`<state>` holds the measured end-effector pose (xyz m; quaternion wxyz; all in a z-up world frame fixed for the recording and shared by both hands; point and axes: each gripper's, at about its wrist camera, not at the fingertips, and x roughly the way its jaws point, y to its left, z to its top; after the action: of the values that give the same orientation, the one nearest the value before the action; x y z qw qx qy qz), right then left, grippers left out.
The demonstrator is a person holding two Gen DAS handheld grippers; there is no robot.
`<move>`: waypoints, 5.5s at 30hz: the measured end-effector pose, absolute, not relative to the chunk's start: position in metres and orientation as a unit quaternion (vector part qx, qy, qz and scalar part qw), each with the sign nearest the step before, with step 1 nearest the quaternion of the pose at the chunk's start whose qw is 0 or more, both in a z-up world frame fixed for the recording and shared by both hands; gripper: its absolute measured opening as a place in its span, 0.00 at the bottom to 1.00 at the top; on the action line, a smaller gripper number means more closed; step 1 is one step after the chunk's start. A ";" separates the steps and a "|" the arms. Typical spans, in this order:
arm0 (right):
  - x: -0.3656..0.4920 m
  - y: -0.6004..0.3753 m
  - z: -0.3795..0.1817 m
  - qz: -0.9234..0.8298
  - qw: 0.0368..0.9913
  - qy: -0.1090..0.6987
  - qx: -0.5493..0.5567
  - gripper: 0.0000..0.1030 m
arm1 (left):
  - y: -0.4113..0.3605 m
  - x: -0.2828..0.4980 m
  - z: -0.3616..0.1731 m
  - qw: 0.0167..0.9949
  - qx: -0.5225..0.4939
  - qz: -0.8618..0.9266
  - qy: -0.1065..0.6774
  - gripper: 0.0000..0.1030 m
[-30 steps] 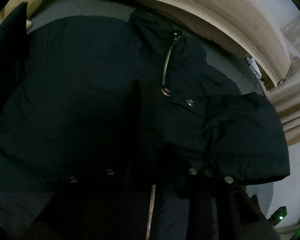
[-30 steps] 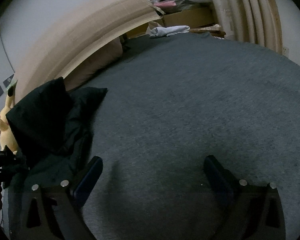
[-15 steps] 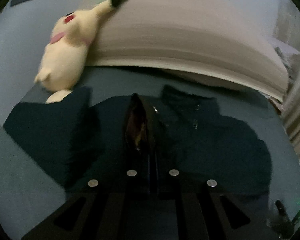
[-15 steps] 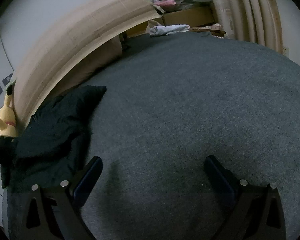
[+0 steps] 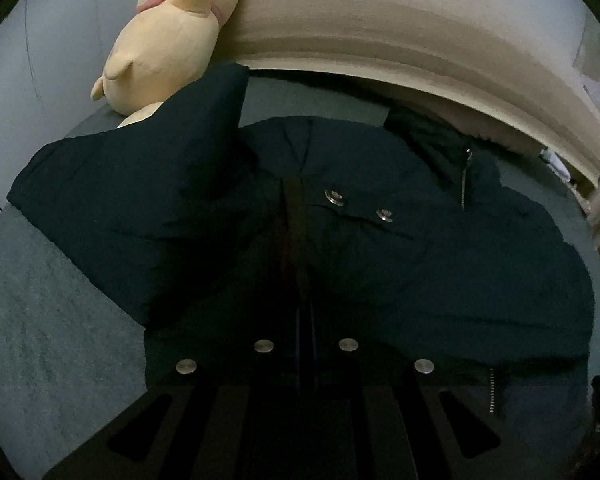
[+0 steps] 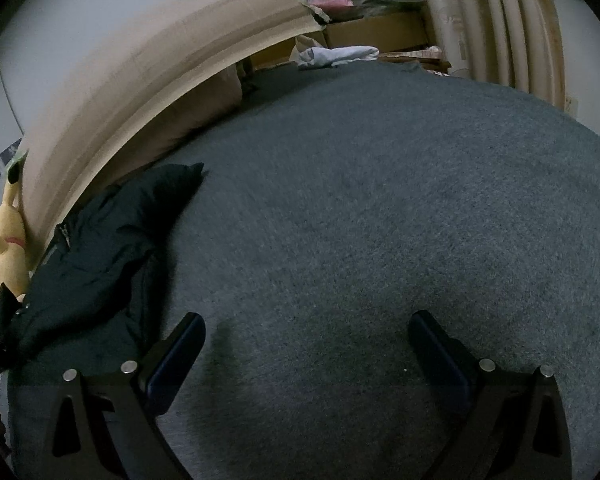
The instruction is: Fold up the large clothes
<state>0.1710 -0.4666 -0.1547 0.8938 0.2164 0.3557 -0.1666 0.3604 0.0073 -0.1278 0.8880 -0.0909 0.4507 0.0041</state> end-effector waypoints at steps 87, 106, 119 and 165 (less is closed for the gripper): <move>0.320 -0.331 -0.132 -0.053 0.878 0.461 0.118 0.82 | 0.023 0.339 -0.160 0.908 -0.104 0.013 0.406 0.11; 0.215 -0.412 -0.139 -0.236 0.887 0.369 0.148 0.93 | 0.235 0.312 -0.069 0.888 -0.281 0.001 0.365 0.79; 0.212 -0.435 -0.162 -0.253 0.866 0.396 0.171 1.00 | 0.412 0.355 -0.157 0.772 -0.539 0.082 0.327 0.78; 0.193 -0.441 -0.164 -0.232 0.875 0.373 0.203 1.00 | -0.001 0.321 0.082 0.957 -0.060 -0.112 0.261 0.05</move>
<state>0.1930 -0.4405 -0.1637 0.8750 0.2033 0.3730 -0.2322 0.3211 -0.0007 0.0817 0.9568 -0.0602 0.2613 -0.1124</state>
